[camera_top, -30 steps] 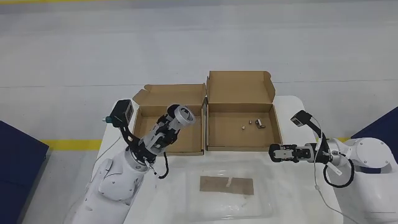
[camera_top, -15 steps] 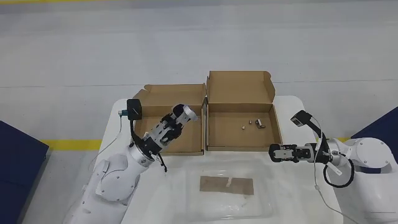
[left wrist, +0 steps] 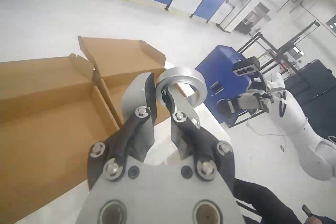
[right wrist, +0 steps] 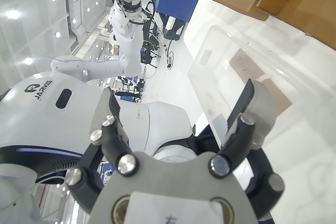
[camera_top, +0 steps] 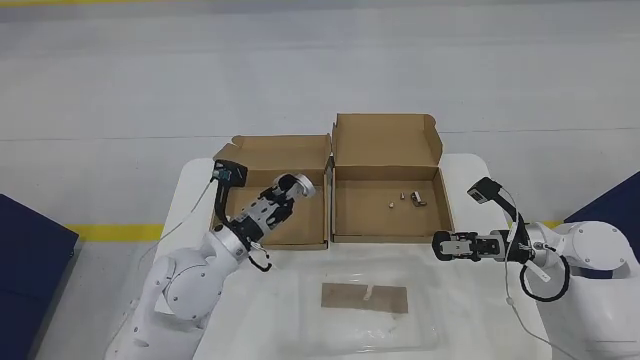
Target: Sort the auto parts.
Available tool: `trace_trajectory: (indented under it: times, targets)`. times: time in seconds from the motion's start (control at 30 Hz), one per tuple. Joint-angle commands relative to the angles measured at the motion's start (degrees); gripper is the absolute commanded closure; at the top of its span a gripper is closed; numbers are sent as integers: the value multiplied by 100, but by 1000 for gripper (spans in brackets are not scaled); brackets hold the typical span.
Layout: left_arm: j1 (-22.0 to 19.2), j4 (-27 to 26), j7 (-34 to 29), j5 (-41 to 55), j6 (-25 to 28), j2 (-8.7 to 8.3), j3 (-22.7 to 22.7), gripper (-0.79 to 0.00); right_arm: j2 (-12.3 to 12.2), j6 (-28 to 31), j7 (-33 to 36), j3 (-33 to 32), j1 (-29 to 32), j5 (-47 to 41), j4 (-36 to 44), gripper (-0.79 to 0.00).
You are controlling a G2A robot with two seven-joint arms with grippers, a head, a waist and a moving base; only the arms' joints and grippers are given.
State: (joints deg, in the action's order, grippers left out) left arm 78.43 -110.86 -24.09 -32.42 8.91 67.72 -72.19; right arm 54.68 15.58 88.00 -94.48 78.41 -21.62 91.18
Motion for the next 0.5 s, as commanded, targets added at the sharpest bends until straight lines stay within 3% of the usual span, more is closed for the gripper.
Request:
trace_trajectory:
  times: [0.0, 0.1, 0.2, 0.47]
  targets:
    - [0, 2, -2, -2, -3, 0, 1, 0, 0, 0, 0, 0, 0, 0, 0, -785]
    - [8, 29, -33, -28, -59, 0, 8, 0, 0, 0, 0, 0, 0, 0, 0, -785]
    - [-170, 95, -517, -491, -764, 6, 147, 0, 0, 0, 0, 0, 0, 0, 0, -785]
    - [-1196, 594, -1695, -966, -2862, 154, 738, 0, 0, 0, 0, 0, 0, 0, 0, -785]
